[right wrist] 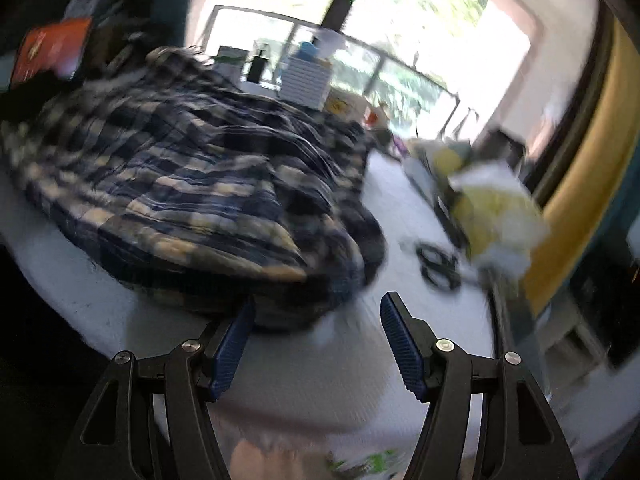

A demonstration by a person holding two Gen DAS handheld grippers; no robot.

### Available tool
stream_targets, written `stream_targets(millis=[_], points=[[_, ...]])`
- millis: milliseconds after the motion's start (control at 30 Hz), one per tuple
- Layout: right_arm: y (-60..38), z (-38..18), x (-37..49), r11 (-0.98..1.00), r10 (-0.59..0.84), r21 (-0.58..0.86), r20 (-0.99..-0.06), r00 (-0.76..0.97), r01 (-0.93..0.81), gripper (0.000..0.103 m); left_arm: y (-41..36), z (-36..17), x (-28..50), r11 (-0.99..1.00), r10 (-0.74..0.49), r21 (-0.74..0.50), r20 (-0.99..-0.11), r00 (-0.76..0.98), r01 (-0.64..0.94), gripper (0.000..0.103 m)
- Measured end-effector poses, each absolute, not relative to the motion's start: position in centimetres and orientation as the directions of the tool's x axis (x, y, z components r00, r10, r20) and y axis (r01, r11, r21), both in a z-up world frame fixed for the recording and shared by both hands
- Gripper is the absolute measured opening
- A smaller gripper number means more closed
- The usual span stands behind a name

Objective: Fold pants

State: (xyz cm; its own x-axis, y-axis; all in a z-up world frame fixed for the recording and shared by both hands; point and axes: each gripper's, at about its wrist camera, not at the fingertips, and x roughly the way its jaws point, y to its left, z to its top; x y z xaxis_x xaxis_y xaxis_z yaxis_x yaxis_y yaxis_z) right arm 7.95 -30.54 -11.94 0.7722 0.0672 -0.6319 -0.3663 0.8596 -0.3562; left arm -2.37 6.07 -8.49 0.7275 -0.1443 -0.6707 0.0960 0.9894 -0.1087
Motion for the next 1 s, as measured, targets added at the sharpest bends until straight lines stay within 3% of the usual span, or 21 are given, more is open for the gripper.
stream_targets(millis=[167, 267, 300, 467, 567, 1000], points=[[-30.4, -12.6, 9.8, 0.873, 0.125, -0.292, -0.639, 0.759, -0.390, 0.067, 6.1, -8.0, -2.2, 0.989, -0.145, -0.110, -0.655, 0.741, 0.096, 0.002], [-30.7, -12.2, 10.1, 0.891, 0.177, -0.216, -0.645, 0.744, -0.399, 0.015, 5.9, -7.4, -2.2, 0.988, -0.156, -0.118, -0.640, 0.752, 0.104, 0.002], [-30.8, -11.9, 10.1, 0.897, 0.187, -0.197, -0.641, 0.744, -0.395, 0.013, 5.8, -7.2, -2.3, 0.987, -0.159, -0.120, -0.633, 0.758, 0.107, 0.002], [-31.3, -10.3, 9.6, 0.910, 0.217, -0.154, -0.615, 0.758, -0.385, 0.009, 5.7, -5.3, -2.5, 0.986, -0.163, -0.119, -0.590, 0.791, 0.115, 0.002], [-31.8, -7.8, 9.5, 0.923, 0.251, -0.098, -0.580, 0.775, -0.372, 0.009, 5.4, -3.5, -2.3, 0.995, -0.097, -0.023, -0.553, 0.828, 0.101, 0.002], [-31.5, 0.0, 14.3, 0.948, 0.291, 0.031, -0.490, 0.822, -0.317, 0.009, 7.5, 1.4, 2.8, 0.997, -0.068, 0.004, -0.445, 0.893, 0.078, 0.002]])
